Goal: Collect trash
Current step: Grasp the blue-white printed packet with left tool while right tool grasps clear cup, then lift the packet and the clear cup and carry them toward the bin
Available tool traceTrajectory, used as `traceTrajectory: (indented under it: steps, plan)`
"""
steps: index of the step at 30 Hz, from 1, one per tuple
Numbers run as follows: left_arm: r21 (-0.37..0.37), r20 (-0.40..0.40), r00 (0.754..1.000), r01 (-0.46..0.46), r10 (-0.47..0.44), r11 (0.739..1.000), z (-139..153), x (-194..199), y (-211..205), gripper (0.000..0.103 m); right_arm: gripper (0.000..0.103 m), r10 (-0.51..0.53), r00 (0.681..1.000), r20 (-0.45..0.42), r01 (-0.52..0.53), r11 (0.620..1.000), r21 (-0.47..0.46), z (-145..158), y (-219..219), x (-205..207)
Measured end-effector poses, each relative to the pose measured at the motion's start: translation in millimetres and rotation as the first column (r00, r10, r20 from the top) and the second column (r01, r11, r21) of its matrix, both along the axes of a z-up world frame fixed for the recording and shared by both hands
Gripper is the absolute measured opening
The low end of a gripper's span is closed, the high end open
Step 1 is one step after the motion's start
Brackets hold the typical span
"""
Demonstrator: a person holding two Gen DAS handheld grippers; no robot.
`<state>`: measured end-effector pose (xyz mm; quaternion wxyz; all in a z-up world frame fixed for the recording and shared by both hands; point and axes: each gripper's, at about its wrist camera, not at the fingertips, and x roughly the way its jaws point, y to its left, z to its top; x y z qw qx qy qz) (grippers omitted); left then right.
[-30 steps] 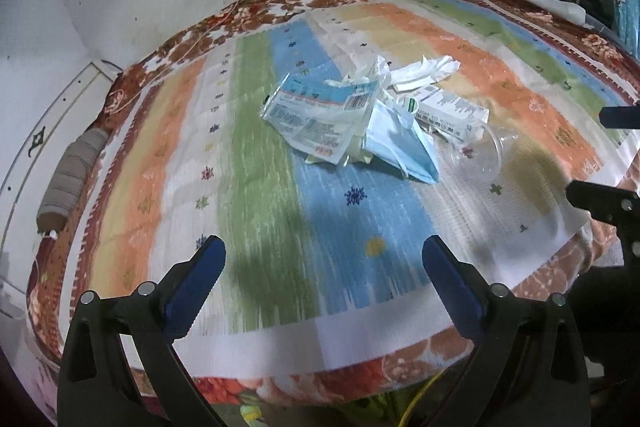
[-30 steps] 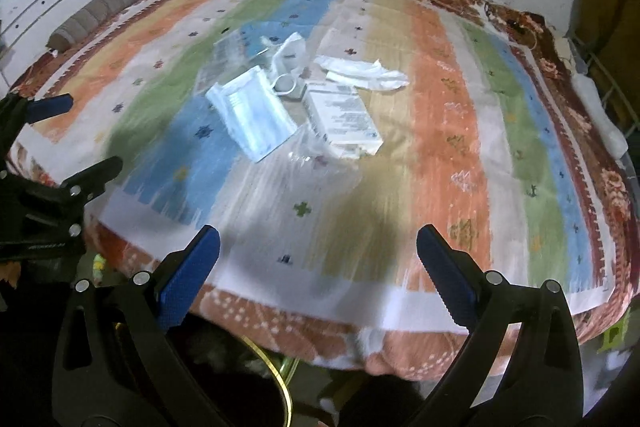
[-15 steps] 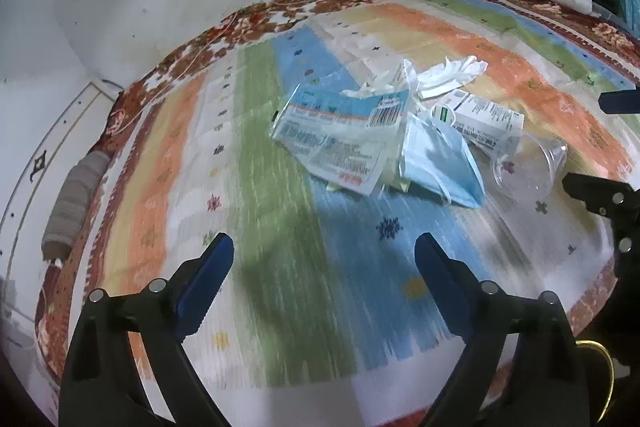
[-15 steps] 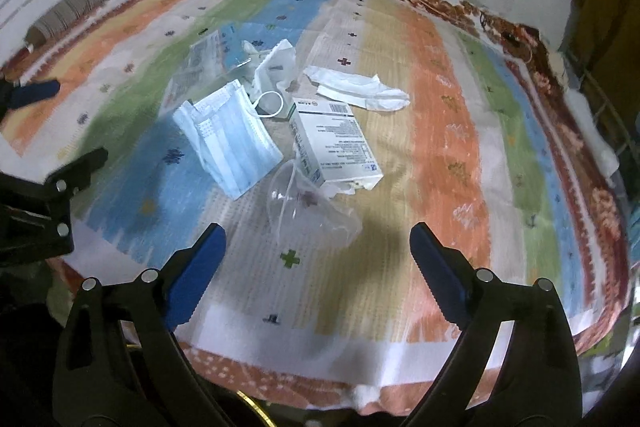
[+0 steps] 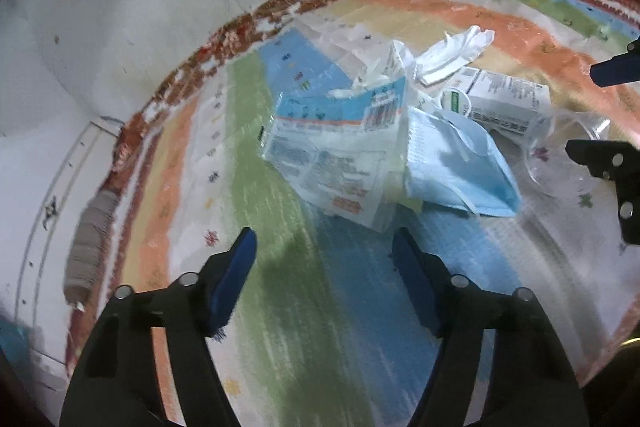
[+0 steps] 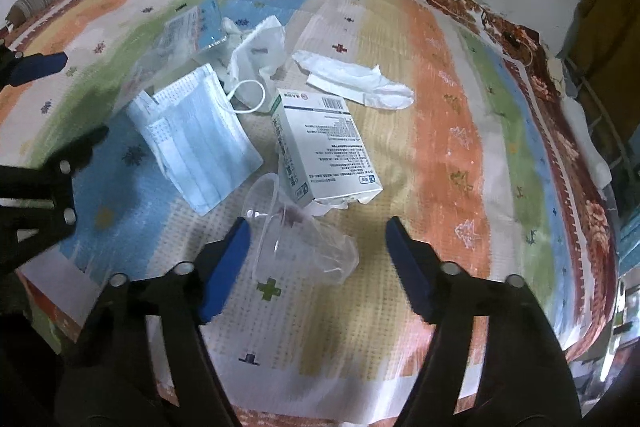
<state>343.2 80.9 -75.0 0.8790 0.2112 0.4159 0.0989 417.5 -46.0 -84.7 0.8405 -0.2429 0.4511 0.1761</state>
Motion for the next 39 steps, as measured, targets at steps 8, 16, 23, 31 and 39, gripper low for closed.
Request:
traceTrajectory:
  steps: [8,16,23,31,39]
  plan:
    - [0.063,-0.010,0.997,0.077,-0.077,0.995,-11,11,-19,0.053,0.030,0.013,1.000,-0.001,-0.013,1.000,-0.010,-5,0,2]
    - [0.015,0.028,0.999,0.042,-0.042,0.999,-2,12,-12,0.007,0.008,0.002,1.000,-0.012,-0.002,1.000,0.002,1,-12,8]
    - [-0.120,0.046,0.998,-0.026,0.032,0.992,19,0,8,0.001,0.008,-0.012,0.998,-0.065,0.017,0.997,0.081,12,-22,9]
    - [-0.269,0.058,0.994,-0.071,0.090,0.961,56,-23,24,0.000,0.008,0.000,0.996,-0.091,0.013,0.989,0.149,29,-28,0]
    - [-0.367,0.053,0.986,-0.129,0.159,0.921,84,-37,39,0.000,0.008,0.013,0.995,-0.100,0.009,0.977,0.214,49,-38,-18]
